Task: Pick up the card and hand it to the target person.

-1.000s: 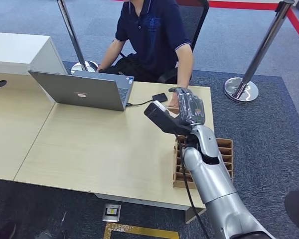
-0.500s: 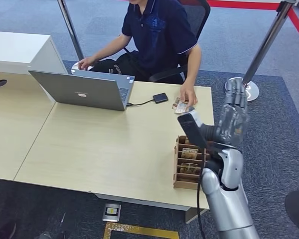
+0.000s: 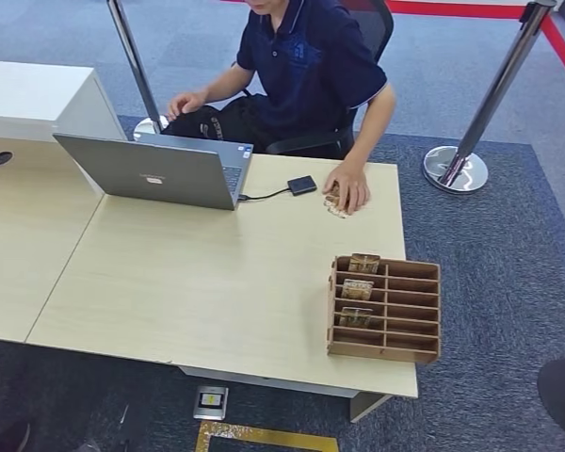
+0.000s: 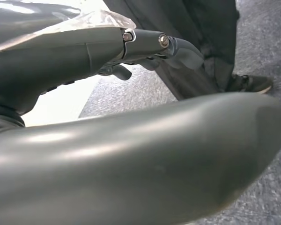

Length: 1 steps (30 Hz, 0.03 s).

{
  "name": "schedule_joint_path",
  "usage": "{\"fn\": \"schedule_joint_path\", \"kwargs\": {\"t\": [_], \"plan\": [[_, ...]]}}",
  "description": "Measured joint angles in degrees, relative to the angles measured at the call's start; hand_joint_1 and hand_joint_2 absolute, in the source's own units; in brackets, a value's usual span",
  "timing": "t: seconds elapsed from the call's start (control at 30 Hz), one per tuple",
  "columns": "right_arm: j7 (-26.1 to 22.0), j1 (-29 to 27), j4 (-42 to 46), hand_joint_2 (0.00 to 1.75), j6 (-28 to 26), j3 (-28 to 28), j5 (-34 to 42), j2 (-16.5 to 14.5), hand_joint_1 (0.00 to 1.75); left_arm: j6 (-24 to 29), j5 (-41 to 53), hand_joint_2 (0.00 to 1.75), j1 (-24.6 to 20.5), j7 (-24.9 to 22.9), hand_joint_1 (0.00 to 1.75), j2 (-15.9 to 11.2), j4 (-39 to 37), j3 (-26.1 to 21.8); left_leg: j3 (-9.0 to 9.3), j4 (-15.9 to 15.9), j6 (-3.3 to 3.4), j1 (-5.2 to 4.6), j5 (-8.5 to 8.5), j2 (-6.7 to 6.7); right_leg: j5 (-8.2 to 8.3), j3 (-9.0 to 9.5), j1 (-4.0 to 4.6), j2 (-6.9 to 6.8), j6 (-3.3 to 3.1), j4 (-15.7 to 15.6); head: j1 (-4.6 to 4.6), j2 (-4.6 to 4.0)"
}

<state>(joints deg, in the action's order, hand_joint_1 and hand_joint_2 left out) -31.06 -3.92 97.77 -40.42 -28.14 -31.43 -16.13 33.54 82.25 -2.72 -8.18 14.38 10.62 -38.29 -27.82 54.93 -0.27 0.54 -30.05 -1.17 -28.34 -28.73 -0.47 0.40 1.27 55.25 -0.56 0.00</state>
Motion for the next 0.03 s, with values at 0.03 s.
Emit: {"fn": "schedule_joint_path", "kwargs": {"t": [0.03], "plan": [[-0.47,-0.24,-0.25,0.0,0.01,-1.57,1.32,-0.07,0.0,-0.07,0.0,0.0,-0.04,0.13,0.0,0.01,0.0,0.0,0.01,0.0,0.0,0.0,0.0,0.0,0.0,0.01,0.0,0.0,0.0,-0.01,0.0,0.0]]}}
